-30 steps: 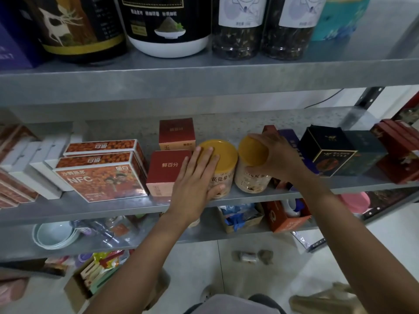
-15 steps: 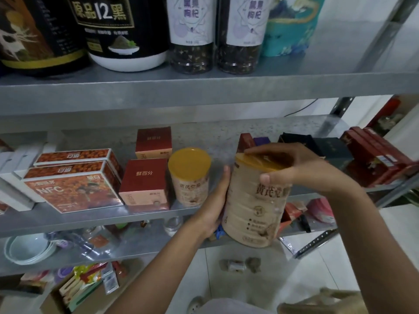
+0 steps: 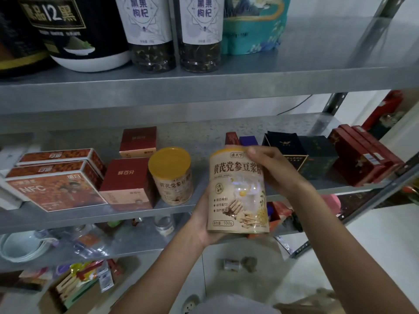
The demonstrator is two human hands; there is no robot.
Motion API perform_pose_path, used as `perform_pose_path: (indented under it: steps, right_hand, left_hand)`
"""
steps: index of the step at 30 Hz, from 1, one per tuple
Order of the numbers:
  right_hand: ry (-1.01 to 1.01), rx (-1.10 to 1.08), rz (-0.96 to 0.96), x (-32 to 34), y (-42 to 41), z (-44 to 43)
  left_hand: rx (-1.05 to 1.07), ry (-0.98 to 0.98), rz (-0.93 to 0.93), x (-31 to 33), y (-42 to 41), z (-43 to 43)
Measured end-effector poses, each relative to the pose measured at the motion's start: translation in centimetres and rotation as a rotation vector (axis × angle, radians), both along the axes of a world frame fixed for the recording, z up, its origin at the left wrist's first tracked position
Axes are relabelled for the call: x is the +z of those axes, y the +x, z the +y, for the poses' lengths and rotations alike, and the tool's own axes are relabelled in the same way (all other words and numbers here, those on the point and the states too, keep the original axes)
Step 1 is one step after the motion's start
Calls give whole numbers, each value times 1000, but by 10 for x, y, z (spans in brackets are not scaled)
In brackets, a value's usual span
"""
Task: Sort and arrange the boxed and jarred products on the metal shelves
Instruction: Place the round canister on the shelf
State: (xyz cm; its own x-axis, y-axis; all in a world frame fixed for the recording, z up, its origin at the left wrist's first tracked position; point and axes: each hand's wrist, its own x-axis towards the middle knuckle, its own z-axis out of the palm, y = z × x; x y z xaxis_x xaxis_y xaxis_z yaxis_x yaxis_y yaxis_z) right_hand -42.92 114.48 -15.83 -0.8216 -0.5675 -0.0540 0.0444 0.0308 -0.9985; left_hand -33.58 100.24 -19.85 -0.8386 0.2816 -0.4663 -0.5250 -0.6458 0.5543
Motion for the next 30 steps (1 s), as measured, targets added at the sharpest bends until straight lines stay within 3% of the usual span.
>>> perform_pose_path:
  steps: [2,5,8,12,16,20,23,27,30]
  right_hand:
    - [-36,-23,-74,-4,2,2]
    - [-64,-96,-57,-5,-1,3]
    - [-111,-112,-3,-2,-5,8]
    - [-53,-123,147,6,-8,10]
    - [-18,-202,157,3,-10,1]
    - [28,-201,109,2,-9,-8]
    - [-53,-145,30,-4,-10,-1]
    - [-192,-92,-192,-14,-6,3]
    - [-210,-111,-238,-12,-2,-1]
  left_hand:
    - [9,-38,-40,-8,-2,6]
    - [112,99,-80,-14,-5,11]
    - [22,-15,17,7,-10,21]
    - [112,-56,34,-12,-17,13]
    - [237,-147,76,-18,-15,4]
    - [208,-72,81,-16,-10,3]
    - [173,146,42,-11,-4,1]
    - [80,248,-76,-8,9,6]
    - [39,291,-122,-11,10,11]
